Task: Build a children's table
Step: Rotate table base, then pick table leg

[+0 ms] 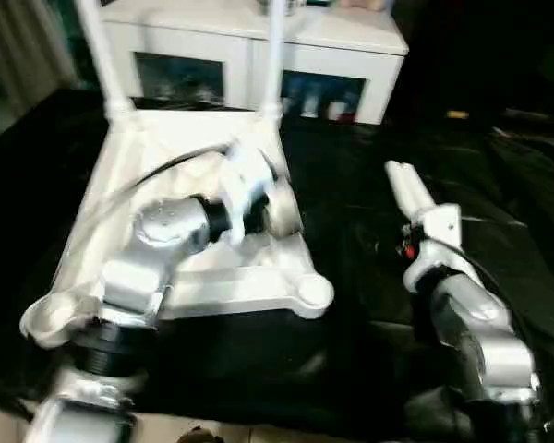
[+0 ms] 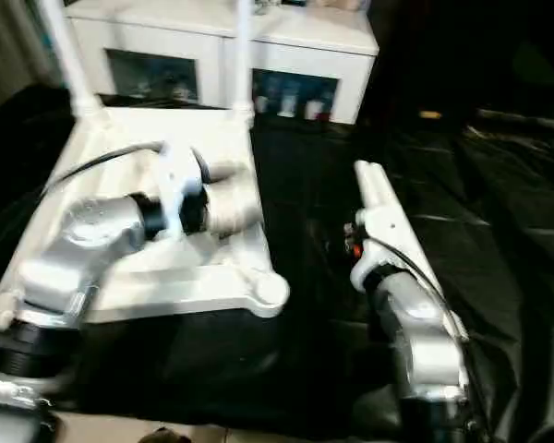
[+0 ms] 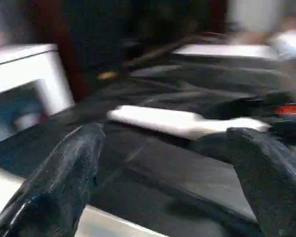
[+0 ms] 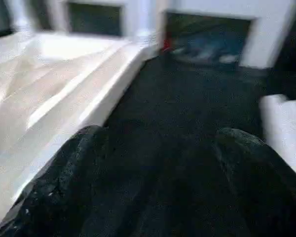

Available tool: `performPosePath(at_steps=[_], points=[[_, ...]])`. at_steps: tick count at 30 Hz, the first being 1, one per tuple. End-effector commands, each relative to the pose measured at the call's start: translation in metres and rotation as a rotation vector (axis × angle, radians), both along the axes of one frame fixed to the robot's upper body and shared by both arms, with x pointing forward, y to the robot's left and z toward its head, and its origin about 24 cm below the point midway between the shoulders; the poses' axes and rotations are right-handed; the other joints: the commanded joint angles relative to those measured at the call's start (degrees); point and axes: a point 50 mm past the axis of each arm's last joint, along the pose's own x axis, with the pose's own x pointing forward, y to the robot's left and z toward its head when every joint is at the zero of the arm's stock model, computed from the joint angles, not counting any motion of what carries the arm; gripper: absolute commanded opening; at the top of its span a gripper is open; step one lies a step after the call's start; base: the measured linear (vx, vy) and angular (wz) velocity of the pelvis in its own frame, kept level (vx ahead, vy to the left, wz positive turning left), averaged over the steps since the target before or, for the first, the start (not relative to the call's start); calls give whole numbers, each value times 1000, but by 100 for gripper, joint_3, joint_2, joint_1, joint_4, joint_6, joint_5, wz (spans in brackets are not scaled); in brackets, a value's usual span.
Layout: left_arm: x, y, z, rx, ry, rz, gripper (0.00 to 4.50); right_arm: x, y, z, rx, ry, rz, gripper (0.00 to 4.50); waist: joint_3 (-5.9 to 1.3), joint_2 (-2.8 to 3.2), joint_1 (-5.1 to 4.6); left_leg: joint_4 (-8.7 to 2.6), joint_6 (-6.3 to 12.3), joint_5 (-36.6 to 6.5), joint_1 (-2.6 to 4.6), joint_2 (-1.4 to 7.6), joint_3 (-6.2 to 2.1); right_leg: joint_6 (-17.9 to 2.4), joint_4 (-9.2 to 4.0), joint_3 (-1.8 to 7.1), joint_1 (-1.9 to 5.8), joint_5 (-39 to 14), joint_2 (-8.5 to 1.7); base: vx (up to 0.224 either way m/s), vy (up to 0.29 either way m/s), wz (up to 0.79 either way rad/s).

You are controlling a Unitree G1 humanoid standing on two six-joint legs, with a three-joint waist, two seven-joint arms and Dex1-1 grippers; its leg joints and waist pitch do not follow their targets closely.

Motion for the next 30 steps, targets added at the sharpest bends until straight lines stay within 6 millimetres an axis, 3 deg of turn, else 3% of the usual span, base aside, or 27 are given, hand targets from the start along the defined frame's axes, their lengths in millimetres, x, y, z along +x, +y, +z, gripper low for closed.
performPosePath(at_steps=[1,2,4,7,8,12,13,14,15,17,18,23,27,30], points=[[0,15,-16,-32,-5,182,445,-9,-10,6,-24,5,-132,387,-351,-50,12,-416,-83,-1287,43,247,-175,-652,-584,321,193,-1254,-397,0,0,0],[-3,18,-25,-38,7,251,445,-12,-10,8,-40,-7,-178,387,-362,-69,-9,-417,-73,-1263,29,250,-174,-630,-565,322,201,-1164,-386,0,0,0],[-7,20,-37,-30,36,328,445,-13,-10,10,-58,-18,-251,387,-384,-32,-53,-413,-74,-1216,59,245,-167,-623,-546,319,171,-778,-355,0,0,0],[-8,16,-42,-20,50,359,445,-8,-10,13,-58,-4,-329,387,-369,-31,-110,-426,-58,-1231,76,249,-162,-673,-552,318,154,-698,-352,0,0,0],[-7,11,-42,-18,47,339,445,-5,-9,15,-87,5,-332,387,-363,-68,-115,-427,-52,-1281,85,250,-154,-658,-565,317,147,-760,-349,0,0,0],[-8,-4,-32,-35,29,254,445,3,-6,17,-147,184,-196,387,-335,-81,-118,-429,-102,-1348,99,233,-163,-535,-567,331,163,-935,-346,0,0,0],[-8,-5,-29,-40,25,244,445,5,-10,17,-127,219,-201,387,-347,-110,-104,-430,-85,-1310,82,241,-161,-518,-572,335,182,-915,-372,0,0,0],[-8,-6,-29,-41,23,242,445,5,-11,18,-117,232,-209,387,-352,-95,-99,-418,-89,-1215,76,243,-160,-542,-554,340,174,-820,-389,0,0,0],[-9,-6,-28,-31,22,239,445,7,-14,18,-110,247,-222,387,-358,-159,-98,-401,-79,-1117,67,239,-141,-553,-559,337,172,-734,-391,0,0,0],[-11,-9,-27,-12,18,220,448,10,-22,18,-121,286,-254,404,-365,-157,-83,-399,-55,-1011,64,240,-148,-583,-533,332,188,-675,-403,0,0,0],[-14,-11,-27,-6,25,185,450,12,-29,19,-118,307,-283,415,-373,-197,-78,-387,-42,-821,70,242,-143,-627,-495,325,191,-530,-397,0,0,0],[-33,-13,-25,80,53,-53,450,14,-44,19,-119,481,-278,443,-361,-190,-77,-375,-83,-645,89,225,-123,-672,-463,324,191,-276,-367,0,0,0],[-48,-12,-28,192,89,-255,450,8,-50,13,-146,598,-266,443,-353,-172,-75,-385,-208,-760,112,227,-111,-699,-483,327,177,-552,-379,0,0,0],[-50,-13,-28,235,101,-305,450,7,-50,7,-117,650,-235,443,-343,-163,-79,-397,-293,-924,119,239,-113,-690,-501,332,170,-740,-391,0,0,0]])
